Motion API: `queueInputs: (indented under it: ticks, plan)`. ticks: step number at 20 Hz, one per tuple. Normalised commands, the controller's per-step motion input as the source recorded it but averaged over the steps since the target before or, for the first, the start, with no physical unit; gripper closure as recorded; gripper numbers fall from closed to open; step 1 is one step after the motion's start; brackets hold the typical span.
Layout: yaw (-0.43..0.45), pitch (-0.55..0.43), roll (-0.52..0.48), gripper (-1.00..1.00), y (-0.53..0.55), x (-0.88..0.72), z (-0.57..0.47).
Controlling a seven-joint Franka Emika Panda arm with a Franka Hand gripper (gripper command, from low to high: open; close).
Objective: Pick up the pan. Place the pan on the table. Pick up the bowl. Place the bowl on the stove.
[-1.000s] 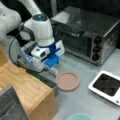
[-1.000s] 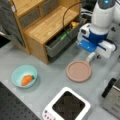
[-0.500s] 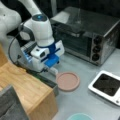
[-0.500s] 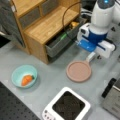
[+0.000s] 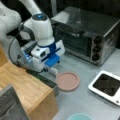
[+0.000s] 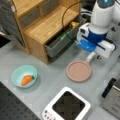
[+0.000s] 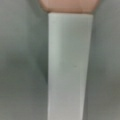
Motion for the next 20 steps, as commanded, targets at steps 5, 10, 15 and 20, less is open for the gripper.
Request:
queueInputs:
  ticks: [5, 10, 15, 20]
  plan:
    - [0.082, 0.286, 0.007, -1.00, -0.05, 0.29, 0.39]
    - [0.035, 0.291, 0.055, -1.00, -0.04, 0.40, 0.46]
    - [-0.051, 0.316, 0.092, -1.00, -0.01, 0.35, 0.44]
    - [-0.061, 0.302, 0.081, -1.00, -0.03, 0.45, 0.64]
